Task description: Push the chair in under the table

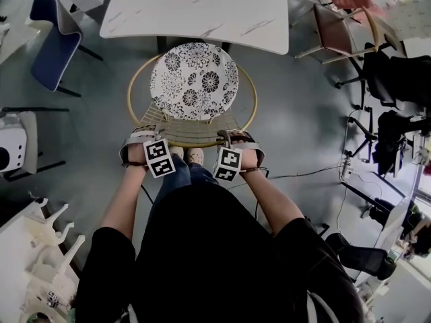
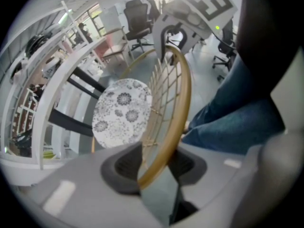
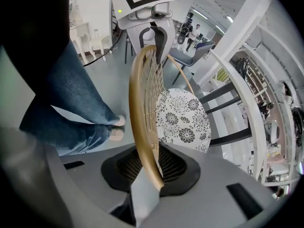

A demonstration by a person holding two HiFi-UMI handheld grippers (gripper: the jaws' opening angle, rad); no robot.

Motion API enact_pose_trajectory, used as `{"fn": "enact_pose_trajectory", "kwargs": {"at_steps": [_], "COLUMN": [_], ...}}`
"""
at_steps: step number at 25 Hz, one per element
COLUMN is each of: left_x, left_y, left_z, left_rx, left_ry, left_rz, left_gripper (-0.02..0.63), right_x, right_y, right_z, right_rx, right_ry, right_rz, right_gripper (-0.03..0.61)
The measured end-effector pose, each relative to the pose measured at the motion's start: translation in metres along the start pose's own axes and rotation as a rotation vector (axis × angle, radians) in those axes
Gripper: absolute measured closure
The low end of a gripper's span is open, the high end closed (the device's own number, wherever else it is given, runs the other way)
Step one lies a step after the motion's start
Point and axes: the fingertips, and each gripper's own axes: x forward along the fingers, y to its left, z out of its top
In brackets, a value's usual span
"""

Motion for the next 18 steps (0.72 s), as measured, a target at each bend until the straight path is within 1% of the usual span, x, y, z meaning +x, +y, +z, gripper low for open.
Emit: {"fn": "enact_pose_trajectory", "kwargs": {"at_steps": [6, 10, 13, 18], "left_x": [0.001, 0.001, -0.001, 0.0], "left_y": [0.004, 0.021, 0.031, 0.031], "left_z": [-0.005, -0.015, -0.023, -0.023], "left_rx": [0.015, 0.012, 0.02, 0.046], "left_ry": [0.001, 0.028, 0.034, 0.012], "left_rz": [0.018, 0.035, 0.006, -0.007], "left_gripper": [0.46, 0.464, 0.456, 0.454], "right_x": [0.003, 0.006, 0.008, 0.009], "right_y": [-0.002, -0.011, -0.015, -0.015], "right_z": [0.004, 0.014, 0.025, 0.025], "right_rx": [0.03, 0.049, 0.03, 0.06], "right_ry": [0.029, 0.035, 0.045, 0.073], "right_rz": [-0.005, -0.01, -0.006, 0.001], "right_gripper": [0.491, 0.491, 0.494, 0.497]}}
